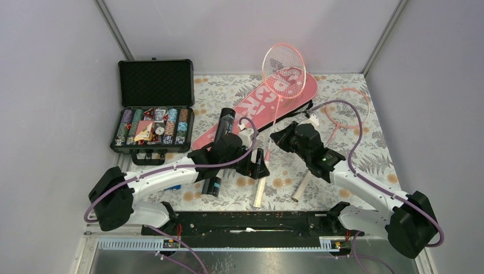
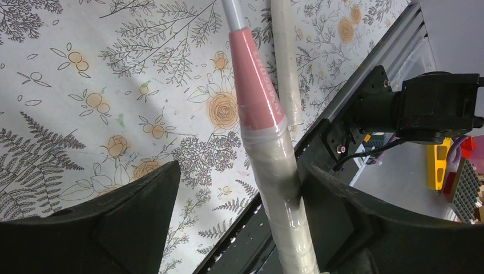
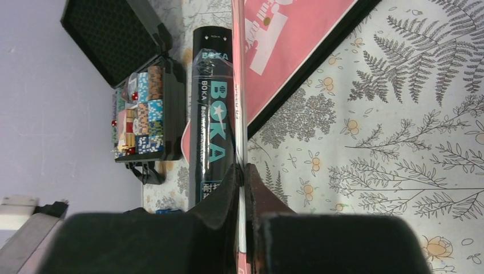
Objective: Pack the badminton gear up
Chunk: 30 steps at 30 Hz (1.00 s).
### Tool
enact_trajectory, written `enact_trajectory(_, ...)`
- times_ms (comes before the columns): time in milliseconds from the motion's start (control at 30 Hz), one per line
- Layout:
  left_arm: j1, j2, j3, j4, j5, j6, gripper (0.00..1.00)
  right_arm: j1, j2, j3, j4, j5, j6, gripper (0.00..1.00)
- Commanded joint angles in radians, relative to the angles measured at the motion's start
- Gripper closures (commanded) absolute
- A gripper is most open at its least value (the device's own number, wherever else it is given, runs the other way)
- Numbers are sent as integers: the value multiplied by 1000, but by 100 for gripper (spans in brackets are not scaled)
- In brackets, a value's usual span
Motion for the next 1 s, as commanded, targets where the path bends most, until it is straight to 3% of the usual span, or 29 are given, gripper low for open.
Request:
enact_trajectory(0, -3, 3, 44, 42, -6, 2, 19, -4, -50, 14, 65, -4, 9, 100)
enact_trajectory(100, -3, -17, 34, 51, -3, 3, 31, -3, -60, 4, 83, -27, 19, 100)
enact_trajectory(267, -3, -83, 0, 88, 30, -10, 75, -6, -77, -14, 136, -113, -5, 99)
enact_trajectory(333, -3, -111, -9, 96, 45, -19, 88, -9, -95, -34, 156, -130, -13, 95)
enact_trajectory(433, -3, -147, -22, 102, 55, -36, 99, -23, -132, -67, 200, -165, -35, 84)
enact_trajectory(533, -1, -188, -41, 149, 52, -80, 100, -30, -174, -110, 251, -188, -35, 62)
enact_trajectory(600, 0, -207, -52, 187, 54, -117, 100, -32, -193, -137, 277, -218, -19, 58)
enact_trajectory(867, 2, -227, -66, 240, 45, -184, 100, -34, -202, -190, 377, -264, 21, 77)
enact_trajectory(933, 1, -228, -73, 245, 31, -197, 100, -34, -217, -199, 407, -266, 25, 94)
enact_trajectory(967, 1, -229, -71, 234, 22, -199, 92, -34, -225, -197, 398, -262, 20, 100)
